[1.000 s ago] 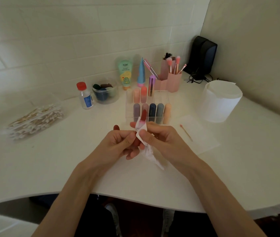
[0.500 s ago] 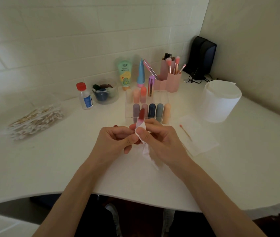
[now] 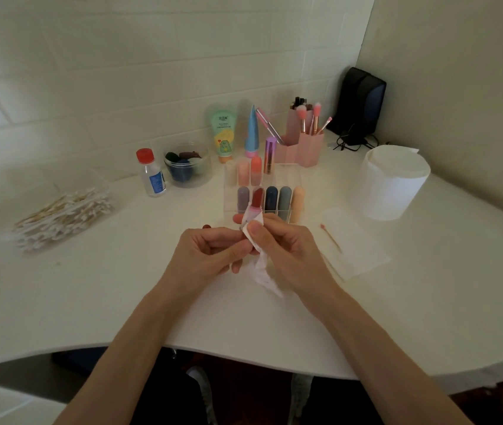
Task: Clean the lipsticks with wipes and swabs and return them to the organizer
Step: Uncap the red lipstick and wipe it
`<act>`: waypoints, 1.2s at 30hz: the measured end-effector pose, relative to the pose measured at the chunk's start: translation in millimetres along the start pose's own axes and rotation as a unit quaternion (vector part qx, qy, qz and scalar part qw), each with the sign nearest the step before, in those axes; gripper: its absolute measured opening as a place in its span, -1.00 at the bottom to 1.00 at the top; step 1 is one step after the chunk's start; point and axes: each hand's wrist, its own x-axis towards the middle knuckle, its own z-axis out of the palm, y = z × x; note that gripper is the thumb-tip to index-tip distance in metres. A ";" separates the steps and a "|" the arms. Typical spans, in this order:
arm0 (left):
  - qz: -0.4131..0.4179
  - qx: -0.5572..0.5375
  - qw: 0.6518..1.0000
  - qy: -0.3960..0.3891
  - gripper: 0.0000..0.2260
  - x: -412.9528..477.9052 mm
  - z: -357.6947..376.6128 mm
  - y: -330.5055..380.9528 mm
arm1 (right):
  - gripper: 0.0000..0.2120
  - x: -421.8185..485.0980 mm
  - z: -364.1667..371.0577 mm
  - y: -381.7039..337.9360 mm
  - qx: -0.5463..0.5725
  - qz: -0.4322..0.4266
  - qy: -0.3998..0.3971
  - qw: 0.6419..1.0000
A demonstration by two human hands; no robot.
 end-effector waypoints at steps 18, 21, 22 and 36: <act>-0.037 -0.058 0.990 -0.127 -0.71 1.1 -6.6 -4.8 | -0.69 -2.7 -3.1 -3.8 0.050 0.048 0.026 0.997; -0.044 -0.071 0.988 -0.128 -0.72 0.9 -7.0 -3.7 | -0.69 -4.9 0.5 -8.4 0.041 0.033 0.002 0.999; -0.047 -0.073 0.988 -0.129 -0.71 1.0 -7.8 -3.8 | -0.71 -5.1 1.2 -10.0 0.048 0.026 -0.005 0.999; -0.074 -0.092 0.984 -0.136 -0.68 -0.4 -7.5 -3.5 | -0.72 -5.7 0.1 -10.3 0.133 0.077 -0.030 0.988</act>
